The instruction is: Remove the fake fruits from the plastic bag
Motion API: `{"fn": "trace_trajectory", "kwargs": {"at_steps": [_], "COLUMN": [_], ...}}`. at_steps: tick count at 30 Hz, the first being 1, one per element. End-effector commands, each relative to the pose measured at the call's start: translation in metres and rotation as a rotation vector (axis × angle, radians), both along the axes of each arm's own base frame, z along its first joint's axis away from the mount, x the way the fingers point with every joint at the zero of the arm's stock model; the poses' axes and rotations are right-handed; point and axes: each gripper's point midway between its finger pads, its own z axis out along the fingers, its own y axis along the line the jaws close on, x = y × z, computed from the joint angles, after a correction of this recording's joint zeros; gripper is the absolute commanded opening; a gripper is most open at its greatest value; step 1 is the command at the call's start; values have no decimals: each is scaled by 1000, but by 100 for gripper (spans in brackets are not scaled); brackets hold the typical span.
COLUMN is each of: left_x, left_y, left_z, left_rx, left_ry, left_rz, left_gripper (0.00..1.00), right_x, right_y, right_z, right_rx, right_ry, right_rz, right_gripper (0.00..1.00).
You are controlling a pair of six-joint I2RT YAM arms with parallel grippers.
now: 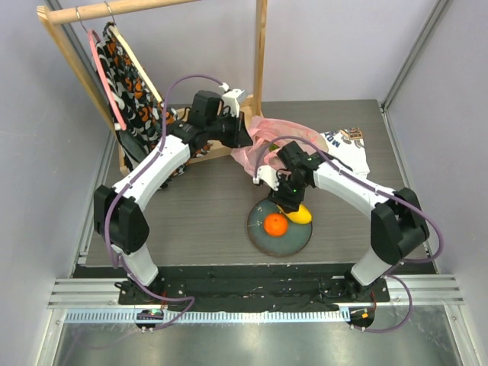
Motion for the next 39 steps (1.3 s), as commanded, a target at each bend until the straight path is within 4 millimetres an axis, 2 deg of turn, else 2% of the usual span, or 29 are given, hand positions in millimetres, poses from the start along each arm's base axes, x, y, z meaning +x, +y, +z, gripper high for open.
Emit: {"fn": "trace_trajectory", "kwargs": {"at_steps": [1, 5, 7, 8, 10, 11, 12, 14, 16, 17, 18, 21, 22, 25, 26, 27, 28, 30, 31, 33, 34, 36, 37, 39], "left_x": [-6, -8, -8, -8, -9, -10, -10, -12, -12, -12, -11, -4, -2, -4, -5, -9, -11, -13, -14, -13, -13, -12, -13, -13], "left_y": [3, 3, 3, 4, 4, 5, 5, 7, 9, 9, 10, 15, 15, 15, 14, 11, 10, 8, 7, 8, 8, 9, 9, 11], "left_z": [21, 19, 18, 18, 17, 20, 20, 23, 28, 26, 27, 21, 20, 17, 16, 18, 20, 21, 22, 25, 28, 29, 29, 29], "left_rx": [-26, -23, -20, -20, -18, -19, -18, -18, -19, -14, -9, 17, 23, 22, 11, -5, -19, -33, -38, -41, -43, -40, -38, -33], "left_ry": [-58, -53, -52, -53, -50, -55, -54, -62, -71, -72, -76, -84, -83, -62, -54, -47, -37, -27, -27, -33, -41, -49, -51, -54], "left_rz": [-22, -23, -25, -23, -23, -23, -21, -19, -15, -7, -3, 30, 40, 45, 40, 21, 22, 16, 14, 16, 17, 18, 20, 22], "left_gripper": [0, 0, 0, 0, 0, 0, 0, 0, 0, 0, 0, 0, 0, 0, 0, 0, 0, 0, 0, 0, 0, 0, 0, 0], "right_x": [31, 28, 24, 21, 16, 17, 14, 19, 11, 11, 9, 16, 22, 56, 73, 84, 96, 112, 119, 127, 133, 138, 138, 139], "right_y": [33, 58, 66, 69, 75, 76, 74, 75, 70, 66, 61, 53, 51, 42, 40, 41, 43, 52, 59, 66, 70, 76, 79, 78], "right_z": [11, 11, 10, 10, 17, 27, 34, 62, 96, 107, 128, 163, 175, 187, 194, 197, 190, 191, 176, 165, 146, 136, 119, 109], "right_rx": [65, 106, 111, 122, 131, 143, 142, 168, 206, 226, 253, 345, 373, 417, 446, 451, 437, 456, 446, 443, 420, 417, 397, 377], "right_ry": [-88, -52, -45, -37, -40, -53, -52, -92, -131, -148, -197, -239, -257, -303, -344, -372, -383, -400, -369, -336, -297, -260, -220, -199], "right_rz": [9, 20, 39, 55, 102, 106, 106, 93, 95, 71, 49, -53, -82, -199, -245, -265, -284, -276, -270, -278, -287, -286, -284, -287], "right_gripper": [30, 32, 44, 52, 99, 100, 100, 100, 100, 100, 100, 100, 99, 85, 76, 74, 72, 63, 60, 53, 50, 42, 40, 38]}}
